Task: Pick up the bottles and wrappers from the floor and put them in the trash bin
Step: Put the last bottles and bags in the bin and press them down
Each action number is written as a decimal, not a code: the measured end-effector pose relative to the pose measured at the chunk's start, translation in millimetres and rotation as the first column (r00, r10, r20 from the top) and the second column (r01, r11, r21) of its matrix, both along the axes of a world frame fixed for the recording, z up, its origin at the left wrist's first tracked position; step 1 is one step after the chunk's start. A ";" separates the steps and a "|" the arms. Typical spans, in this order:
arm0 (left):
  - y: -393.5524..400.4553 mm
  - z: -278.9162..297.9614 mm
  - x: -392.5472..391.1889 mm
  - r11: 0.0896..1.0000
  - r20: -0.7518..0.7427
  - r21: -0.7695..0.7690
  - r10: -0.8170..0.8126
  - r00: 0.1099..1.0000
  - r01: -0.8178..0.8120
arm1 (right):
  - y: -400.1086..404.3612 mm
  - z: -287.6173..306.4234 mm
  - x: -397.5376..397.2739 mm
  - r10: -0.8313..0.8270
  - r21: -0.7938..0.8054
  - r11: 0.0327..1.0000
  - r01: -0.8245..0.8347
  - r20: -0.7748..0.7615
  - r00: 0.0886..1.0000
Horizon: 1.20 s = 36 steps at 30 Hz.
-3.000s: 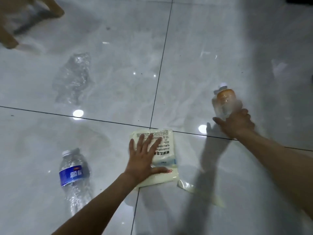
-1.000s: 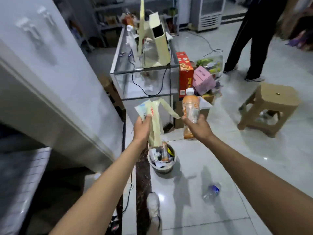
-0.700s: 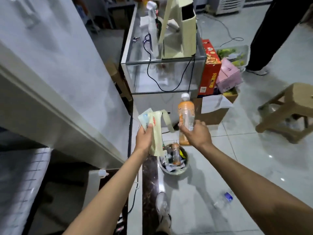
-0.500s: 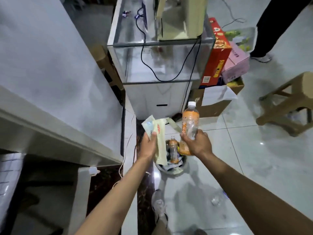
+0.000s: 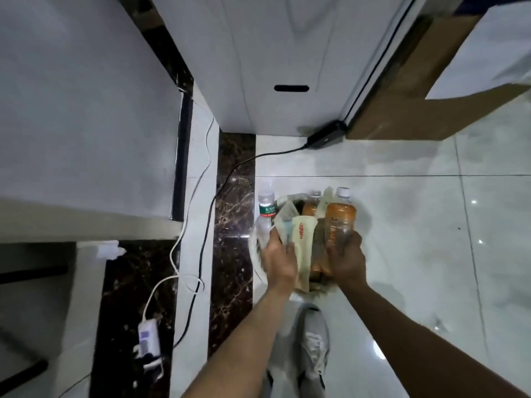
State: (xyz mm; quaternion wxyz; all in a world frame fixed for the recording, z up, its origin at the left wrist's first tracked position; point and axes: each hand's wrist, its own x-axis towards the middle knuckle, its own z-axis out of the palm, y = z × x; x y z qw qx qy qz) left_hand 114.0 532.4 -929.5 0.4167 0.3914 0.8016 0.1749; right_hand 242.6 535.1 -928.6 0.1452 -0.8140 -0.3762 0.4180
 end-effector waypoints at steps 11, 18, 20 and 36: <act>-5.0 -6.9 24.0 0.984 -0.091 -0.118 0.120 0.989 -0.130 | -5.4 -27.7 -1.5 0.047 -0.172 0.985 -0.009 0.215 0.975; -1.9 4.9 9.4 0.967 -0.131 -0.251 0.016 0.991 -0.049 | -3.2 -11.0 -6.4 0.254 -0.248 0.953 -0.174 0.344 0.904; -2.5 3.6 4.2 0.960 -0.084 -0.279 -0.022 0.996 -0.002 | 0.3 -6.3 -7.4 0.193 -0.243 0.963 -0.114 0.336 0.922; -11.4 26.0 -34.7 0.928 -0.203 0.100 0.371 0.906 -0.358 | 1.7 -2.5 16.4 0.010 -0.012 1.000 -0.008 0.169 0.986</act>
